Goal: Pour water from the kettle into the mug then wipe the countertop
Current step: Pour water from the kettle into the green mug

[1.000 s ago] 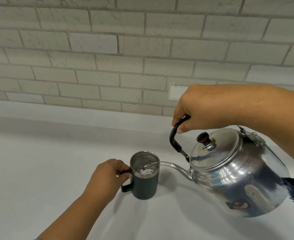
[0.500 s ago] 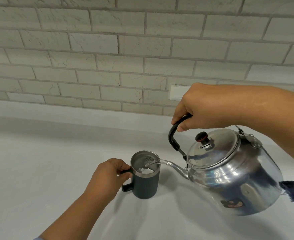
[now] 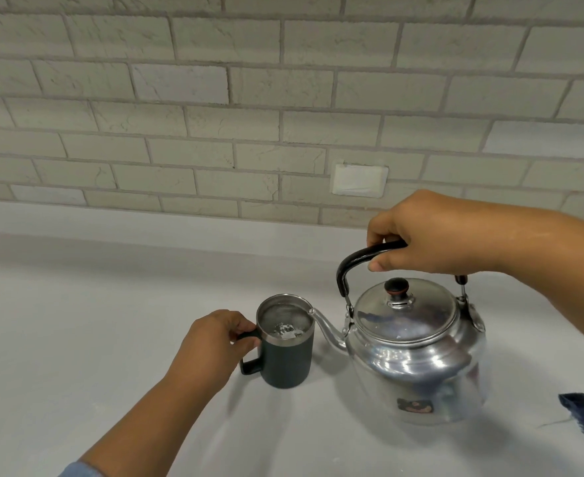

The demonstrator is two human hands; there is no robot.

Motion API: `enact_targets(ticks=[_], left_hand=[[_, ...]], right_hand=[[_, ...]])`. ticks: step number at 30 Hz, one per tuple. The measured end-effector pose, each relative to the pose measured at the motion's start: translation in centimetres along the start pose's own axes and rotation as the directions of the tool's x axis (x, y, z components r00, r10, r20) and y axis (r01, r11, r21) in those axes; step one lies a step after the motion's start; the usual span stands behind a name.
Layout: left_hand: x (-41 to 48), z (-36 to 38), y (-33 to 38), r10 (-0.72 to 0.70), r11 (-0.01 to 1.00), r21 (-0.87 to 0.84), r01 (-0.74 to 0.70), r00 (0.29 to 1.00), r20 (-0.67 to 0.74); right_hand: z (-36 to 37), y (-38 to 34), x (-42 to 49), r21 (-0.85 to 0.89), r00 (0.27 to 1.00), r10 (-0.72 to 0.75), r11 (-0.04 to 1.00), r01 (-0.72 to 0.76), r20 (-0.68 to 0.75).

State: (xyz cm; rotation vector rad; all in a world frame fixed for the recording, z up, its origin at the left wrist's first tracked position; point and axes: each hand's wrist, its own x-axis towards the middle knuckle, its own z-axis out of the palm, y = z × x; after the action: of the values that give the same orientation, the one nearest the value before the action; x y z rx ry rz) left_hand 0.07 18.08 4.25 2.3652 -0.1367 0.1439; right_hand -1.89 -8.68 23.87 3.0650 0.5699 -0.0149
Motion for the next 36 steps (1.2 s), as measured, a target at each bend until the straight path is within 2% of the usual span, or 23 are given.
enact_targets(ticks=[11, 14, 18, 20, 24, 29, 36], left_hand=[[-0.6, 0.3, 0.5, -0.009, 0.997, 0.070, 0.011, 0.999, -0.036], [-1.0, 0.1, 1.1, -0.027, 0.996, 0.079, 0.034, 0.996, -0.088], [-1.7, -0.6, 3.6, 0.103, 0.992, 0.102, -0.079, 0.964, -0.246], [-2.2, -0.4, 5.9, 0.174, 0.984, 0.090, -0.156, 0.949, -0.262], [-2.8, 1.6, 10.0, 0.260, 0.965, 0.061, -0.253, 0.954, -0.151], [-2.8, 5.5, 12.3, 0.291, 0.957, 0.021, -0.290, 0.957, -0.018], [-1.8, 10.1, 13.2, 0.262, 0.965, 0.005, -0.263, 0.962, 0.084]], right_hand=[[1.2, 4.1, -3.2, 0.141, 0.992, 0.118, 0.984, -0.111, -0.043], [1.4, 5.9, -4.5, 0.156, 0.986, 0.156, 0.977, -0.144, -0.067], [1.6, 9.1, -6.4, 0.154, 0.973, 0.209, 0.969, -0.193, -0.094], [1.7, 11.0, -7.4, 0.147, 0.966, 0.238, 0.964, -0.222, -0.098], [2.3, 14.9, -8.9, 0.144, 0.952, 0.289, 0.951, -0.273, -0.103], [3.5, 20.1, -10.1, 0.123, 0.929, 0.362, 0.928, -0.352, -0.079], [6.2, 27.7, -10.6, 0.317, 0.877, 0.480, 0.838, -0.445, -0.038]])
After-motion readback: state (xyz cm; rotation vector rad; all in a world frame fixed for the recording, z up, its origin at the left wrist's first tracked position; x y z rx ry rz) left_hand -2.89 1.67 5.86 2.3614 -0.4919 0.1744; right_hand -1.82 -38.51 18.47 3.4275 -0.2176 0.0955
